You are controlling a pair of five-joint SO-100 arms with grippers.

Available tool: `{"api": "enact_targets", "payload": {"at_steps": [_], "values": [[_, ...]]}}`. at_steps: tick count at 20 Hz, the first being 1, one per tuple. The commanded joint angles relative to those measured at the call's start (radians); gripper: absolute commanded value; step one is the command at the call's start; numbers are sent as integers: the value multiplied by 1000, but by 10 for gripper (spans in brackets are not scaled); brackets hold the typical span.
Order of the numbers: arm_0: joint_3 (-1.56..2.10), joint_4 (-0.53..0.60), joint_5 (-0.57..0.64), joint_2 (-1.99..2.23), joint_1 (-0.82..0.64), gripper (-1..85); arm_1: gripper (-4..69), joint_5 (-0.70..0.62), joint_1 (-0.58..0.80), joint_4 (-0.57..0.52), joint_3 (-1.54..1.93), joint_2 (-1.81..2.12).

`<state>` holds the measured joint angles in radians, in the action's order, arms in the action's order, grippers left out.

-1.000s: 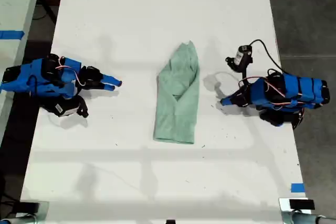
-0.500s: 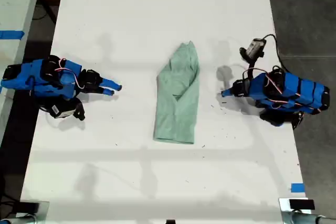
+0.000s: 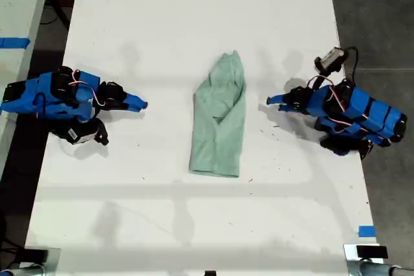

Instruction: Fold t shirt

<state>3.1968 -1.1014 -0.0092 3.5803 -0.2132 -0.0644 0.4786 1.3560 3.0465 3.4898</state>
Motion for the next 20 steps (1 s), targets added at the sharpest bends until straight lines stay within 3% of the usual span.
{"api": "enact_targets", "payload": {"at_steps": [1,2,3,4,5,6,7,9,10,12,14,15,18,20], "values": [[3,0,-78,5,-18,50,353,276,-114,17,25,17],[3,0,-81,5,-28,24,353,304,-183,8,44,17],[0,-5,-123,5,-31,-1,308,407,-279,-17,57,17],[-5,14,-147,5,-5,-1,70,402,-328,-74,61,17],[-9,95,-140,0,20,-1,53,318,-344,-120,54,17],[-32,144,-138,-21,38,-1,62,175,-342,-169,32,17],[-83,160,-146,-97,51,1,82,114,-337,-189,-9,14],[-275,259,-141,-468,95,29,147,84,-376,-261,-114,-109],[-460,285,-124,-753,127,65,222,100,-416,-298,-210,-275],[-1000,187,8,-1333,163,152,281,106,-492,-347,-494,-684],[-1574,-137,-32,-1793,176,267,287,106,-557,-275,-830,-1066],[-1747,-227,-25,-1934,184,283,290,118,-583,-183,-1008,-1247],[-1898,-198,-12,-2117,204,272,304,163,-630,87,-1483,-1717],[-2031,-184,-6,-2233,233,264,300,183,-649,178,-1698,-1925]]}}
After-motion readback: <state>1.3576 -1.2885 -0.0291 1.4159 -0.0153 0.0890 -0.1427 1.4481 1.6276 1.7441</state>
